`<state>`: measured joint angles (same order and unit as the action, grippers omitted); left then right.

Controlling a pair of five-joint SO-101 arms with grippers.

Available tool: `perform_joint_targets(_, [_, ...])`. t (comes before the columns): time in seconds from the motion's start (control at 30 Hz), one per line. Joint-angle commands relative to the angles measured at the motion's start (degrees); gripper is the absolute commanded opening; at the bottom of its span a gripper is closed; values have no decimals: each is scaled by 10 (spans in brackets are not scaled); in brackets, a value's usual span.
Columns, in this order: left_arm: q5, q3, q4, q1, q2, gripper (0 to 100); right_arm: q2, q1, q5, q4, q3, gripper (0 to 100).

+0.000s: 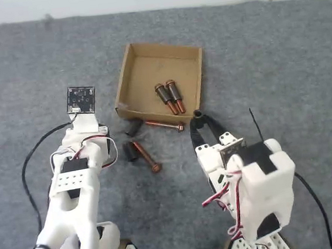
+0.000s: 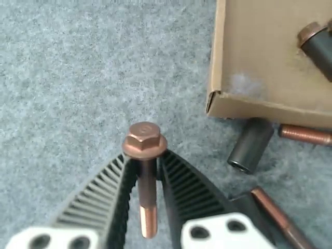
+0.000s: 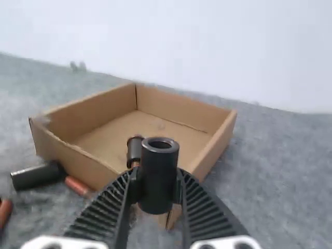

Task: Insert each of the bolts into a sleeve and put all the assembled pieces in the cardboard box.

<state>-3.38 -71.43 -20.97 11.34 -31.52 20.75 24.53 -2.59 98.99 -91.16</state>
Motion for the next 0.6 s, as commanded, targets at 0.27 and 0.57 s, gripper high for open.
perform_joint_targets(0.27, [8, 19, 54, 0, -29, 11, -48, 102, -8, 15, -8, 6])
perform_joint_targets(0.57, [9, 19, 83, -4, -29, 11, -48, 102, -4, -40, 16, 6])
